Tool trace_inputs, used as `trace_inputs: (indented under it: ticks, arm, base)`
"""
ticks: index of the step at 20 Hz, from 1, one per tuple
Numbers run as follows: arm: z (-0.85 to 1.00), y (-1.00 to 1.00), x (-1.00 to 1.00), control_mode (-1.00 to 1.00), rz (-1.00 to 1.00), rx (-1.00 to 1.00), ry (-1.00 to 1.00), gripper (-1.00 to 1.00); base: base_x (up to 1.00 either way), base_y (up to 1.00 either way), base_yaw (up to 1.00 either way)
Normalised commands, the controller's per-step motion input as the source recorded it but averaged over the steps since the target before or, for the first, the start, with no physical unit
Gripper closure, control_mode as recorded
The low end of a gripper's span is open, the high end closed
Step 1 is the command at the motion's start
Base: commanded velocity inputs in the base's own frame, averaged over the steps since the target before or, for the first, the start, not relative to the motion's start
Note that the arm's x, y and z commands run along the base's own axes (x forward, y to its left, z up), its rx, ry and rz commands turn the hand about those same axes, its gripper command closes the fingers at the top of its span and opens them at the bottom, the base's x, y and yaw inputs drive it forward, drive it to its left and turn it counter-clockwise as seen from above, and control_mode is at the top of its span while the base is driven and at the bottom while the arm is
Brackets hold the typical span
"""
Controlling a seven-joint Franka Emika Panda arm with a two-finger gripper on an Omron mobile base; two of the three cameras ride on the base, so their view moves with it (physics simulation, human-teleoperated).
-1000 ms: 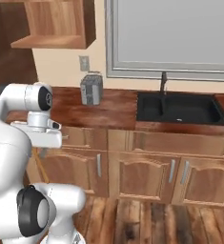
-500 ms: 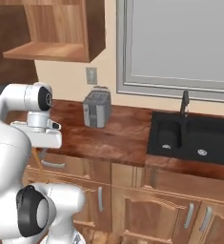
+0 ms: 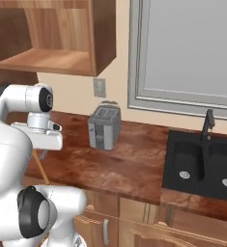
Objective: Organize the utensils by type. Pick up the wooden spoons from the counter and place them in the open cabinet. Then pick up the metallic utensils from the counter and place them in the open drawer.
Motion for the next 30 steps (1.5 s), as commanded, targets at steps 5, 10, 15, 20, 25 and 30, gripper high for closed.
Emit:
trace_inputs:
  ticks: [5,10,15,20,25,30]
  arm:
    - [0.00,0.00,0.00,1.00,0.00,0.00,0.00,1.00]
    - [0.00,0.00,0.00,1.00,0.00,0.00,0.00,1.00]
    - [0.00,0.00,0.00,1.00,0.00,0.00,0.00,1.00]
    - [0.00,0.00,0.00,1.00,0.00,0.00,0.00,1.00]
    - [0.04,0.00,0.00,-1.00,0.03,0.00,-0.04,1.00]
    - [0.25,0.00,-0.04,-1.00,0.13,0.00,-0.17,1.00]
  base:
    - [0.44,0.43,0.00]
    - [0.43,0.33,0.00]
    - [0.38,0.18,0.00]
    - [0.07,0.02,0.00]
    - [0.00,0.00,0.00]
    - [0.00,0.00,0.00]
